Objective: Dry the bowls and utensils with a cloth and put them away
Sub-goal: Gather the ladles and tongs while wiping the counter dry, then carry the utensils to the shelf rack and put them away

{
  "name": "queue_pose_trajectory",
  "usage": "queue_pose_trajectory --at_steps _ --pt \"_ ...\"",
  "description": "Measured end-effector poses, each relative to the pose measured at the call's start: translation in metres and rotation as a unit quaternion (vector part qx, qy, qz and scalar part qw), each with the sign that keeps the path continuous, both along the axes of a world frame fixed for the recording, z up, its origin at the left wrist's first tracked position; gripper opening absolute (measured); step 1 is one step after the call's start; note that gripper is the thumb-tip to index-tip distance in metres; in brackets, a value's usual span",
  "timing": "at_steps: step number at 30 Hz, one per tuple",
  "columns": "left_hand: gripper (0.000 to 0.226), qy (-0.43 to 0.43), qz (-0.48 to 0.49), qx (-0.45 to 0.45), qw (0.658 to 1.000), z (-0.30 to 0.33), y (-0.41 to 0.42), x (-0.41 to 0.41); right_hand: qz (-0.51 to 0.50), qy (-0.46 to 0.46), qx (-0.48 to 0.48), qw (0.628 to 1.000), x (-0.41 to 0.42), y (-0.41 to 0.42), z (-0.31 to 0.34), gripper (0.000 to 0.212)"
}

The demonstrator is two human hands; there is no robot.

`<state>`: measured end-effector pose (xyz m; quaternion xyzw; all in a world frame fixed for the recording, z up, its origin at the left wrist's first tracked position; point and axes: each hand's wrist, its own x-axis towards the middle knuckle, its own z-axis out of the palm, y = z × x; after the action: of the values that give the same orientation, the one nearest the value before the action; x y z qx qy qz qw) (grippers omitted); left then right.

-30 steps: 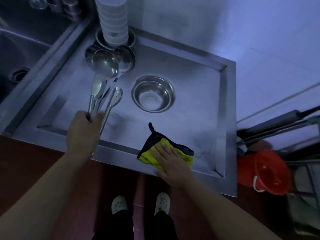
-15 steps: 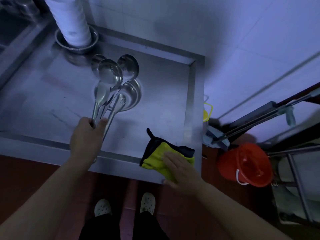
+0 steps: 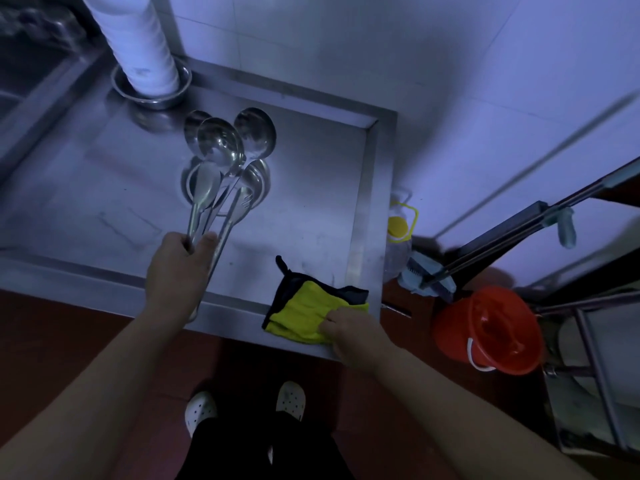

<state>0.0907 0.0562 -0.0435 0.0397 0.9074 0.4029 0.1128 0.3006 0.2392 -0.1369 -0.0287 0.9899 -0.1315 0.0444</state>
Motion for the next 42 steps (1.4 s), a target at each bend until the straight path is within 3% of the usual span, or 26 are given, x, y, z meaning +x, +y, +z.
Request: queue_pose_trajectory --at_steps 2,5,9,13,16,21,24,27,32,42 --pt "0.042 0.007 0.002 -0.001 1.0 0.004 -0.002 0.0 0.015 -0.003 -0.006 1.0 0.013 0.002 0.006 0.019" --pt "0.041 0.013 0.011 0.001 1.0 0.008 -0.004 0.0 -0.047 0.025 -0.004 0.999 0.017 0.007 0.015 0.032" --pt "0.04 0.017 0.025 -0.006 1.0 0.012 -0.006 0.0 -0.173 0.05 0.04 0.983 -0.002 0.031 0.019 0.023" --pt "0.04 0.017 0.035 -0.007 0.999 0.012 -0.01 -0.001 -0.157 0.0 0.091 0.983 -0.015 0.04 0.018 0.01" --pt "0.039 0.008 0.035 -0.002 0.999 0.014 -0.013 0.003 -0.172 -0.005 0.109 0.979 -0.024 0.038 0.02 0.023" --pt "0.039 0.006 0.044 -0.004 0.999 0.024 -0.022 0.004 -0.19 0.113 -0.022 0.975 -0.068 0.013 0.052 0.006" --pt "0.039 0.014 0.064 0.002 0.998 0.039 -0.037 0.001 -0.194 0.189 -0.096 0.958 -0.112 -0.016 0.088 0.011" --pt "0.039 0.036 0.091 0.006 0.995 0.057 -0.064 -0.008 -0.172 0.217 -0.145 0.95 -0.153 -0.049 0.12 0.011" --pt "0.038 0.06 0.171 0.026 0.983 0.081 -0.136 -0.029 -0.089 0.175 -0.228 0.954 -0.223 -0.122 0.155 0.013" --pt "0.037 0.098 0.332 0.017 0.938 0.107 -0.341 -0.08 0.078 0.143 -0.283 0.945 -0.344 -0.341 0.191 0.012"
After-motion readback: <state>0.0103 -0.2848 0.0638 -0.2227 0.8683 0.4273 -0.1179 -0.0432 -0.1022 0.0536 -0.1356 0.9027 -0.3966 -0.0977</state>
